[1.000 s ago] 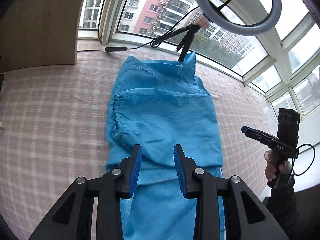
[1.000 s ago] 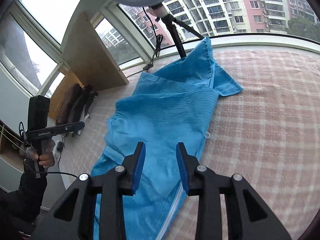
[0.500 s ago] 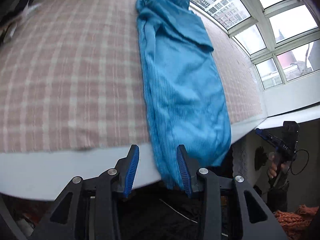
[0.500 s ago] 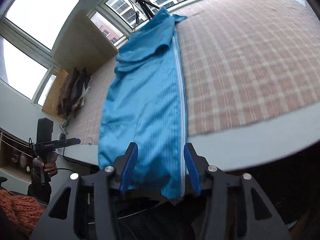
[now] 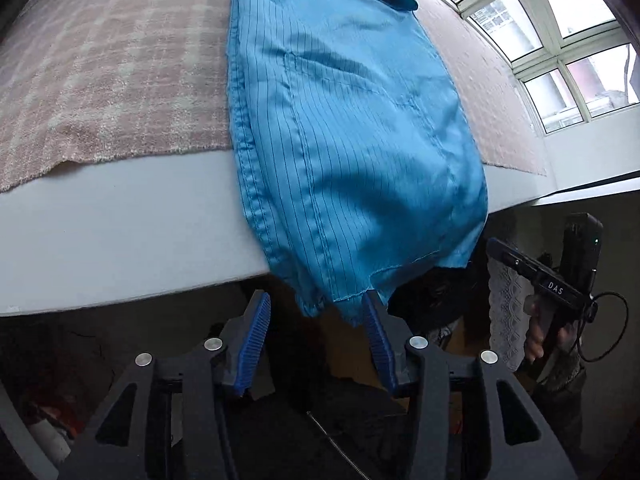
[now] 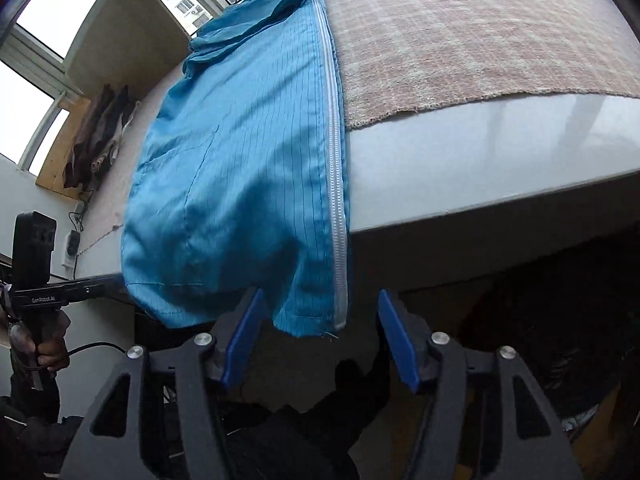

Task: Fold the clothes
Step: 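Pull the coat hem toward the bed edge with both tools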

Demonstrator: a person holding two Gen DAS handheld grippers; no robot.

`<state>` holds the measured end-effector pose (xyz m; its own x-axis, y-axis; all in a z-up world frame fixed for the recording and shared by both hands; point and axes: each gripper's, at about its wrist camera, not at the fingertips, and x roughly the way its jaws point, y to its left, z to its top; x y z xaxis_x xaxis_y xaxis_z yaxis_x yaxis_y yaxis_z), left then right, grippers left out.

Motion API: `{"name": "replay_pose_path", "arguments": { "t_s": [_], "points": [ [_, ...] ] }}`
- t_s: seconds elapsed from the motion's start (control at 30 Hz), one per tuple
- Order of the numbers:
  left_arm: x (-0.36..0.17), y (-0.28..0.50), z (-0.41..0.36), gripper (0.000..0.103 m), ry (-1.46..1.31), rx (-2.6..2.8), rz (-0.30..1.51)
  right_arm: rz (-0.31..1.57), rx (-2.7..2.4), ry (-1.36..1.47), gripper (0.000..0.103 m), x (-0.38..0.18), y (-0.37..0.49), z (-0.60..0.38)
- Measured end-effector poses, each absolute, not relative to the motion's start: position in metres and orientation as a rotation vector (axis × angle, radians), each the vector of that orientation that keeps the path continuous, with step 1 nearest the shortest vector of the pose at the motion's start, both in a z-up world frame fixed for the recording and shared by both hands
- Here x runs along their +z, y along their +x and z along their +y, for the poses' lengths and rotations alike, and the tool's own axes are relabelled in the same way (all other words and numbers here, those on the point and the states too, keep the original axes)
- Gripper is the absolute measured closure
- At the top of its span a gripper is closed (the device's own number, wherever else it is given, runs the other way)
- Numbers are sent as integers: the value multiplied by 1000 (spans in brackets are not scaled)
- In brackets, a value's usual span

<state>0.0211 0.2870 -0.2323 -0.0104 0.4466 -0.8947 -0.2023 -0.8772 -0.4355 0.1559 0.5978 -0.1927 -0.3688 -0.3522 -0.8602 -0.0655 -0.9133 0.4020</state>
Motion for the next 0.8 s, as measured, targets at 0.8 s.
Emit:
{"name": "replay_pose_path", "arguments": {
  "t_s": [0.8],
  "points": [
    [-260,7,290,81,-1839,1871,-459,-496,-1988,1670,73,-217,108,568]
  ]
}}
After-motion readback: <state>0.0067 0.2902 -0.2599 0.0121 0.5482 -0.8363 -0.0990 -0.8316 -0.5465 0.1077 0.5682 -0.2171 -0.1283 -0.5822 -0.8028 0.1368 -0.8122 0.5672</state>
